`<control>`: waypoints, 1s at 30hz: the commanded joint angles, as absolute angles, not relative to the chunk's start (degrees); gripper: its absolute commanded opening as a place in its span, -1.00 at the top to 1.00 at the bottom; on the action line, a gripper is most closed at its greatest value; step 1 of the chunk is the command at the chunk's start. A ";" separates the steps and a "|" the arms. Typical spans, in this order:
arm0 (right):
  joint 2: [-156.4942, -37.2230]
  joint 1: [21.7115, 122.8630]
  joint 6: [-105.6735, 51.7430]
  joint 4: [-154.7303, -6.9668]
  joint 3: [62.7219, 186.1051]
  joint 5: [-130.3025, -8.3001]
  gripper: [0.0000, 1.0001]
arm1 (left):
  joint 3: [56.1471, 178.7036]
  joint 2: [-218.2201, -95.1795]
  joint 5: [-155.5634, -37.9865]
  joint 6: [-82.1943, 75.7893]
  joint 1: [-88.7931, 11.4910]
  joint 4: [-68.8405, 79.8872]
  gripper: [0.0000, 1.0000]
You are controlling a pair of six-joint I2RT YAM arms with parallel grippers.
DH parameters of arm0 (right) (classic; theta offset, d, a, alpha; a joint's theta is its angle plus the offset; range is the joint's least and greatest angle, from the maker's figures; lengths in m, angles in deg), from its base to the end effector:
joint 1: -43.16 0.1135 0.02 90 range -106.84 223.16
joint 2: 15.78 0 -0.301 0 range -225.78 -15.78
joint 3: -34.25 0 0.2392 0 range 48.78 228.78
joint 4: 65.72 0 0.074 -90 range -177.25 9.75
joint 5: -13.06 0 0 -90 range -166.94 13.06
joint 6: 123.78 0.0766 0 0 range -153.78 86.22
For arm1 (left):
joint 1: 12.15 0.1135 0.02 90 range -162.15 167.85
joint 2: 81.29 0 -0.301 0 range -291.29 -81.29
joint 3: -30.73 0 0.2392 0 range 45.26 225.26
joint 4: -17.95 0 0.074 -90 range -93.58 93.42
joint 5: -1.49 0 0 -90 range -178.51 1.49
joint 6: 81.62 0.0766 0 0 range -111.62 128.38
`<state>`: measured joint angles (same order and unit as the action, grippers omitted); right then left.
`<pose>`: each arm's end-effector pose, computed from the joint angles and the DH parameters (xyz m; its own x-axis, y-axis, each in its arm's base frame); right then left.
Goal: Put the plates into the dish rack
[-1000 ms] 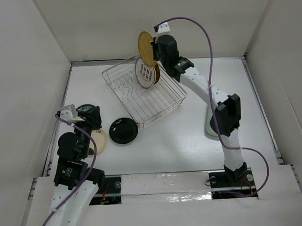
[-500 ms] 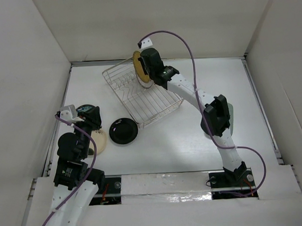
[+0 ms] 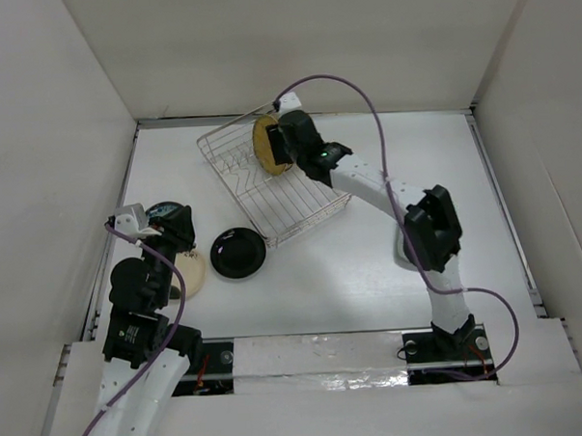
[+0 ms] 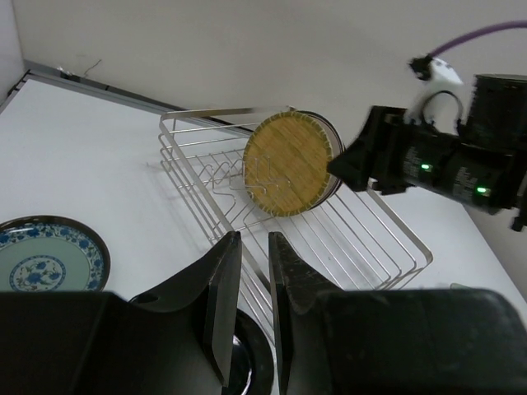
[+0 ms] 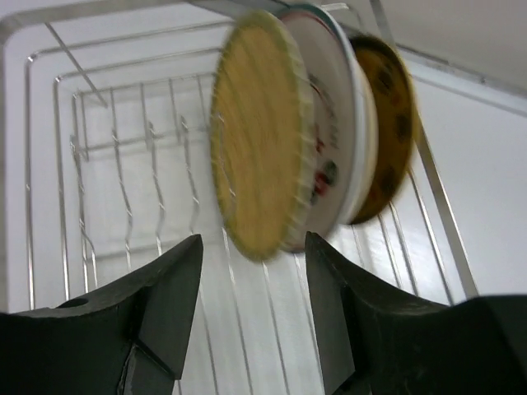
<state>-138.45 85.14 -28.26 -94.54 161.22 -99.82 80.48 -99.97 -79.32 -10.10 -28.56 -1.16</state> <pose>0.4307 0.3474 0.3248 -0.3411 -0.1877 -0.9211 -0.3220 0.9439 -0.0731 0.0861 -0.0126 0.3644 0.1476 -0.3697 -0.9174 0.1854 0.9214 -0.3415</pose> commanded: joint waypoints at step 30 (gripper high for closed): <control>-90.13 15.12 0.94 -75.42 76.38 -59.37 -0.57 | 80.06 -93.07 -80.96 -9.82 -29.91 0.69 0.64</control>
